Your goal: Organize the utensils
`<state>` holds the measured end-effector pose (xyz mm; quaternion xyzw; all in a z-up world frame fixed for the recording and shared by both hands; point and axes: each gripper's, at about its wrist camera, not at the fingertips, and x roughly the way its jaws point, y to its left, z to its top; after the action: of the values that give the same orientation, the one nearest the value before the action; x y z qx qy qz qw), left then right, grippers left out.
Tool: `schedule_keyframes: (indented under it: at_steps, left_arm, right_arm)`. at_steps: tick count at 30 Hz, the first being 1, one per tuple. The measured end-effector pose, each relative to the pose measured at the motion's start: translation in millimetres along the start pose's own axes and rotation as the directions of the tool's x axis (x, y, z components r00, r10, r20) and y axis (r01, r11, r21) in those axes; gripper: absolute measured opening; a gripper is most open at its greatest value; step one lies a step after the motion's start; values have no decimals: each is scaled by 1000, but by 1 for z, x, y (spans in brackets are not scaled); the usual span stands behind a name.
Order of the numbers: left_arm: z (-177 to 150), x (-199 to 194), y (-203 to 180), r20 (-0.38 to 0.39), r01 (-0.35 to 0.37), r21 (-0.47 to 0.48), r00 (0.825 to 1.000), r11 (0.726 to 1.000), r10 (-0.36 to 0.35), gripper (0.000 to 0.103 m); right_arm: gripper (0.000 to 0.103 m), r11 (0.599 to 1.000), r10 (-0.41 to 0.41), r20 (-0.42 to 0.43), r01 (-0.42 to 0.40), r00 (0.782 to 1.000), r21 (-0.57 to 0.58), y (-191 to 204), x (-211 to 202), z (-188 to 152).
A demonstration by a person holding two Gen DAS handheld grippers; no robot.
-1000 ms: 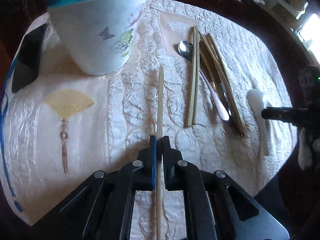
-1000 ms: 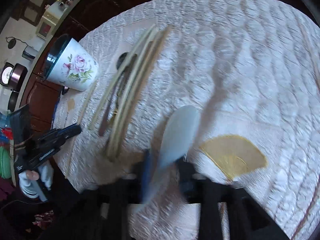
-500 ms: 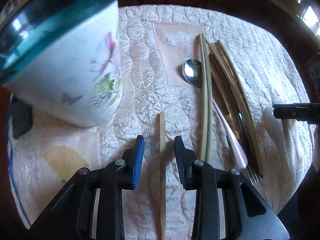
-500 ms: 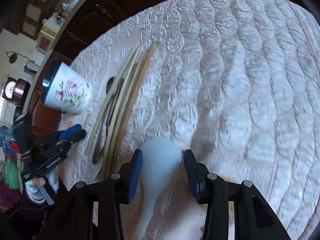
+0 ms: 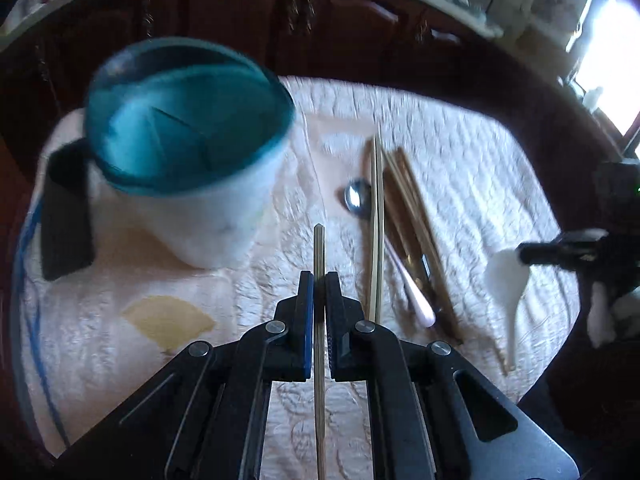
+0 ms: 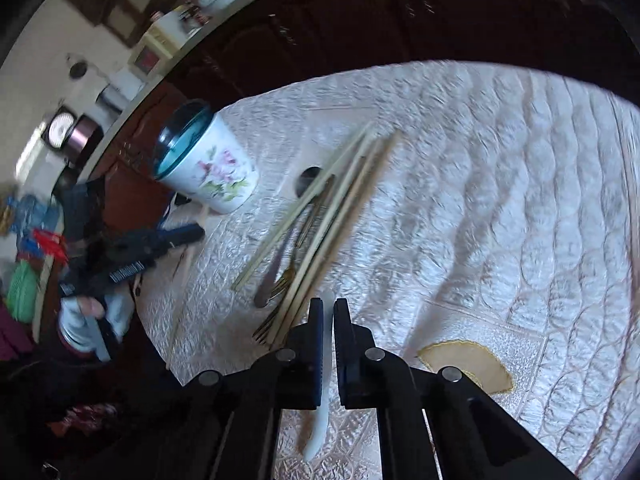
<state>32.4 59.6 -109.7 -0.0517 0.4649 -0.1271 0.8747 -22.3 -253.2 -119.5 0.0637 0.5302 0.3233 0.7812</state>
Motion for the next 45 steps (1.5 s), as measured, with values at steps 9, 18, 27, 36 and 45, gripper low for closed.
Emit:
schedule_keyframes:
  at_steps: [9, 18, 27, 36, 45]
  left_arm:
    - [17, -89, 9, 180, 46, -36, 983, 998, -39, 4]
    - [63, -171, 36, 365, 59, -80, 931, 995, -25, 4]
    - [64, -191, 43, 413, 46, -79, 911, 996, -10, 4]
    - [70, -190, 42, 422, 19, -87, 907, 996, 20, 4]
    - [72, -186, 41, 420, 4, -81, 907, 997, 30, 4]
  right_arm:
    - [3, 998, 3, 75, -8, 997, 63, 6, -16, 5]
    - [1, 977, 212, 252, -204, 944, -59, 70, -62, 68]
    - [50, 998, -9, 137, 17, 991, -63, 65, -10, 74]
    - [46, 979, -201, -132, 201, 971, -17, 9, 53, 6]
    - [29, 951, -301, -213, 277, 929, -135, 18, 70, -22]
